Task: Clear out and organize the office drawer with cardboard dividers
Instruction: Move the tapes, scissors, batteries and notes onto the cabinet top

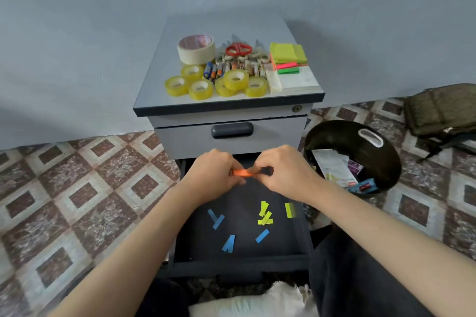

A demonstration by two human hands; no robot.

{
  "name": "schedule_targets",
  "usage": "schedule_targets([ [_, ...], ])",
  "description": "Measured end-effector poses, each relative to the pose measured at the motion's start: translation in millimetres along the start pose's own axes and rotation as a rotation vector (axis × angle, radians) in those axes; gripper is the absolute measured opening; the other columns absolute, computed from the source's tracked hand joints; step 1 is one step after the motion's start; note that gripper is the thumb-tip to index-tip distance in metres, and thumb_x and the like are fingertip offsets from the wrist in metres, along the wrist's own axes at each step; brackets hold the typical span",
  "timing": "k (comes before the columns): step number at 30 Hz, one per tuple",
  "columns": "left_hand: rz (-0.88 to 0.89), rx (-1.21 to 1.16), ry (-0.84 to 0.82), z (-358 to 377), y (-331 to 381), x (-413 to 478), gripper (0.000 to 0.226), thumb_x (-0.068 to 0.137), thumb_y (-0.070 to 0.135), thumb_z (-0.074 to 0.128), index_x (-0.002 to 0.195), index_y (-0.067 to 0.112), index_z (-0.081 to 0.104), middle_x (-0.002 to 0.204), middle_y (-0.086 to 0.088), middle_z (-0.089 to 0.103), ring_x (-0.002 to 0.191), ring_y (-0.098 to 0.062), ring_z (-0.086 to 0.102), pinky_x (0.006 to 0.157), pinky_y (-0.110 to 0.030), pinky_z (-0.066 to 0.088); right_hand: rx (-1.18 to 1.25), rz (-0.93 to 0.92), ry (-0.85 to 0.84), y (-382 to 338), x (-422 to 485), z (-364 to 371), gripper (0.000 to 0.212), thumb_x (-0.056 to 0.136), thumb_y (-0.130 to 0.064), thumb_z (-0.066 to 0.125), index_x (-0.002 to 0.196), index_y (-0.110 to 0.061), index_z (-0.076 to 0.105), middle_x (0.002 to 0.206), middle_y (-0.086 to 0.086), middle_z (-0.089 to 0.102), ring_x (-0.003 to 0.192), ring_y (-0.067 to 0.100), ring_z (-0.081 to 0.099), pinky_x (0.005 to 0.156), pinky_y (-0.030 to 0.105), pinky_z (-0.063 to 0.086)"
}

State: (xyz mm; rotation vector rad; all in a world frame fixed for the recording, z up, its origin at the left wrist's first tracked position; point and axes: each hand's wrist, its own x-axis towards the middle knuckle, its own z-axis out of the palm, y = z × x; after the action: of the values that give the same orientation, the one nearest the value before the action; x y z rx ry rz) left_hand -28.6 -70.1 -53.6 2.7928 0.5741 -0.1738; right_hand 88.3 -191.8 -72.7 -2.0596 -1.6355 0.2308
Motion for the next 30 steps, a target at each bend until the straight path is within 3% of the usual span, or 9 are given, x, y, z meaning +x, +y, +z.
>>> schedule_targets([
  [4,-0.009,-0.008,0.028,-18.0,11.2,0.1,0.021,0.088,0.034,0.061,0.104,0.026,0.071,0.091,0.002,0.065,0.079,-0.011,0.052,0.066,-0.022,0.037,-0.022,-0.038,0.027,-3.7,-1.3,-22.2,0.013,0.082,-0.016,0.066,0.089,-0.016,0.077,0.074,0.003,0.069,0.063,0.016,0.051,0.054,0.024,0.036],
  [7,-0.004,-0.027,0.060,-27.2,20.9,4.0,0.023,0.087,0.035,0.062,0.105,0.025,0.070,0.092,0.003,0.065,0.081,-0.012,0.054,0.068,-0.023,0.039,-0.013,-0.038,0.071,-1.1,-3.3,-35.5,0.012,0.080,-0.013,0.067,0.086,-0.013,0.077,0.075,0.003,0.071,0.066,0.020,0.059,0.060,0.030,0.044],
  [10,0.012,-0.072,0.124,-33.6,25.5,8.7,0.034,0.084,0.037,0.065,0.115,0.024,0.064,0.094,0.011,0.057,0.084,-0.007,0.049,0.077,-0.023,0.042,0.018,-0.006,0.132,8.0,-3.0,-52.8,0.010,0.079,-0.011,0.070,0.086,-0.010,0.077,0.082,0.003,0.073,0.063,0.010,0.057,0.064,0.021,0.039],
  [13,0.008,-0.082,0.169,-34.9,22.8,12.7,0.047,0.085,0.038,0.064,0.129,0.026,0.052,0.117,0.009,0.053,0.106,-0.009,0.050,0.092,-0.025,0.040,0.037,0.069,0.174,23.6,0.3,-73.3,0.012,0.080,-0.011,0.072,0.091,-0.011,0.077,0.088,0.001,0.073,0.055,-0.009,0.047,0.062,0.004,0.029],
  [15,-0.008,-0.059,0.212,-33.2,17.9,17.0,0.054,0.088,0.038,0.060,0.137,0.025,0.043,0.137,0.006,0.044,0.126,-0.012,0.039,0.103,-0.027,0.033,0.045,0.121,0.214,34.7,6.6,-86.8,0.013,0.079,-0.009,0.072,0.092,-0.010,0.076,0.085,0.000,0.072,0.059,-0.012,0.051,0.058,0.003,0.032],
  [18,-0.073,-0.021,0.243,-30.8,8.7,29.0,0.064,0.092,0.036,0.054,0.147,0.019,0.026,0.153,0.005,0.024,0.139,-0.014,0.021,0.110,-0.027,0.023,0.007,0.197,0.270,54.5,26.2,-104.7,0.015,0.082,-0.010,0.069,0.096,-0.011,0.075,0.087,0.002,0.072,0.062,0.002,0.050,0.059,0.009,0.030],
  [23,-0.157,0.047,0.219,-21.1,-3.2,47.7,0.074,0.094,0.036,0.049,0.150,0.011,0.007,0.158,-0.002,-0.006,0.145,-0.019,-0.001,0.116,-0.029,0.011,-0.110,0.275,0.294,88.5,68.9,-120.1,0.018,0.087,-0.017,0.065,0.102,-0.016,0.074,0.108,0.005,0.070,0.101,0.024,0.057,0.081,0.029,0.043],
  [25,-0.158,0.101,0.219,-15.2,-7.0,52.7,0.074,0.095,0.035,0.047,0.150,0.009,0.004,0.157,-0.006,-0.011,0.145,-0.021,-0.006,0.118,-0.031,0.006,-0.140,0.282,0.285,97.7,83.9,-123.2,0.018,0.087,-0.018,0.065,0.103,-0.016,0.074,0.108,0.004,0.070,0.104,0.025,0.057,0.090,0.035,0.046],
  [30,-0.125,0.121,0.332,-9.5,-11.2,57.1,0.070,0.093,0.034,0.048,0.149,0.013,0.012,0.158,-0.005,0.000,0.146,-0.021,-0.005,0.117,-0.031,0.006,-0.186,0.284,0.255,104.9,106.3,-120.6,0.019,0.089,-0.014,0.061,0.103,-0.015,0.073,0.107,0.003,0.070,0.104,0.024,0.057,0.087,0.032,0.045],
])
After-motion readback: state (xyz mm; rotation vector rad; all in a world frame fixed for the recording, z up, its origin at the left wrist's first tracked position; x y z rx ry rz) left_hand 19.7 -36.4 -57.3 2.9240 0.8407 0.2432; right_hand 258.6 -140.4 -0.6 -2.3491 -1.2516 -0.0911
